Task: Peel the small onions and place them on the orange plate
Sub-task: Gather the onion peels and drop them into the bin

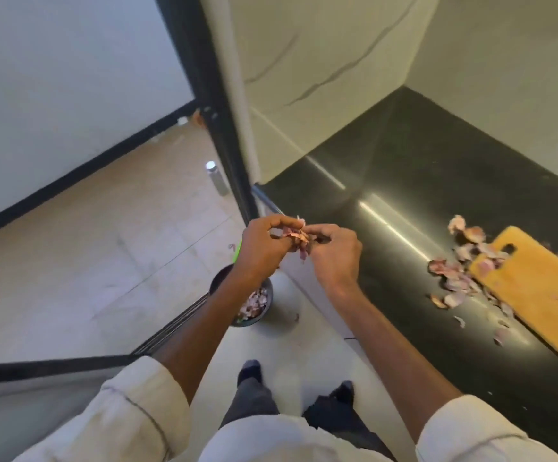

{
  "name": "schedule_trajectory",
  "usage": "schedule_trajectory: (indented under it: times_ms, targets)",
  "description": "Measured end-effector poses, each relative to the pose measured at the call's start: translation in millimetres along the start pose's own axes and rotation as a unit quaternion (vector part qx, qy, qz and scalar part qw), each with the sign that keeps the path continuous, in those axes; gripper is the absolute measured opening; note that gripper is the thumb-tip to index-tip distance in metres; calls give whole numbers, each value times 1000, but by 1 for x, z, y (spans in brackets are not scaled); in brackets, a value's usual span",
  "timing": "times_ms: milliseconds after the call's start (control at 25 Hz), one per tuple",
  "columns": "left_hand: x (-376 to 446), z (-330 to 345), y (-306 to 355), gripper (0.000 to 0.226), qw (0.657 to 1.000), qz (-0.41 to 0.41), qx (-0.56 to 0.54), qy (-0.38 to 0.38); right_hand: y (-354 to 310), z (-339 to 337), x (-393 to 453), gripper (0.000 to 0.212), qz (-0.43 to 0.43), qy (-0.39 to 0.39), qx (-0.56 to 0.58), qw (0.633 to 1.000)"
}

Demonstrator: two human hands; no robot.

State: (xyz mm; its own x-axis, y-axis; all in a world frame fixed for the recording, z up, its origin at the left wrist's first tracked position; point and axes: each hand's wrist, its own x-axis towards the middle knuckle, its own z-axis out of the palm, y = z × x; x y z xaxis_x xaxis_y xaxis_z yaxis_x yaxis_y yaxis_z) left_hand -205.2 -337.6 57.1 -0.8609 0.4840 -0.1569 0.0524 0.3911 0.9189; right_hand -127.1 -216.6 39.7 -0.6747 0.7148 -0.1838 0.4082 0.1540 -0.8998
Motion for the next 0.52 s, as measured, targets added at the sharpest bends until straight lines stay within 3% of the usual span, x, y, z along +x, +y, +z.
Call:
schedule_trajectory:
  times_ms: [280, 520]
  targets:
    - [20, -77, -176, 28, 990, -128, -12, 61, 56, 177, 3, 38, 41, -100, -82, 991]
    - [62, -89, -290, 30, 982, -168, -21, 82, 118, 280, 33, 40, 39, -129, -109, 985]
